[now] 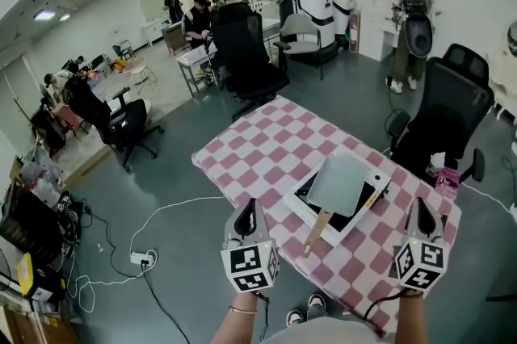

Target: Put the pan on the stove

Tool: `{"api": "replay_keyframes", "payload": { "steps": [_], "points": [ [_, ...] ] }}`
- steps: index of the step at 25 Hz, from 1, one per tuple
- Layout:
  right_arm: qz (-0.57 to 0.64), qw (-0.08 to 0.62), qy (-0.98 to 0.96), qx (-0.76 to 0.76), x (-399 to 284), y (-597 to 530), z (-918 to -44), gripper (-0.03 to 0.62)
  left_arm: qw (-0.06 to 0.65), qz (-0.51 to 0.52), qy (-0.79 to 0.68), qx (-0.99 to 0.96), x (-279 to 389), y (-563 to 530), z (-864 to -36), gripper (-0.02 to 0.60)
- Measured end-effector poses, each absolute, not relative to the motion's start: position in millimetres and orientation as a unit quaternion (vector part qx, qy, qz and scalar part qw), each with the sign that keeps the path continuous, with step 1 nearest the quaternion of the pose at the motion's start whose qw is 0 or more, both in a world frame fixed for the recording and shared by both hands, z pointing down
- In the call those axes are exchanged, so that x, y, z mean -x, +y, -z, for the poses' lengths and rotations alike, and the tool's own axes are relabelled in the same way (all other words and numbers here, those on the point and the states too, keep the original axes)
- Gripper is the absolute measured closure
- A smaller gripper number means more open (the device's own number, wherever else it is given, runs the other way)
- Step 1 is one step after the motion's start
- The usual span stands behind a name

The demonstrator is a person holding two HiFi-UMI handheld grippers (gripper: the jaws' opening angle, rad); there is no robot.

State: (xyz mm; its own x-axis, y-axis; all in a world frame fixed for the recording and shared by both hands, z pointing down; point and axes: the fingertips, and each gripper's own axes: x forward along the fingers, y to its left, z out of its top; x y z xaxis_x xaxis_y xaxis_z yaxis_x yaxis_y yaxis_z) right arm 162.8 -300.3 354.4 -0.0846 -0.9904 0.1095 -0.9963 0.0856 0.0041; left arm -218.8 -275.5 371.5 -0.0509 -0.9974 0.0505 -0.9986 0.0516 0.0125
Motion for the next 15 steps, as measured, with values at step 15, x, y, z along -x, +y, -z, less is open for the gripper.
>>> {"api": "replay_keyframes", "payload": {
  "steps": [15],
  "points": [
    [-0.026,0.066,-0.733,-0.676,-169,-297,-363,0.586,0.043,-0.009,-0.712,-0.701,203,-291,-375,0.583]
  ]
}}
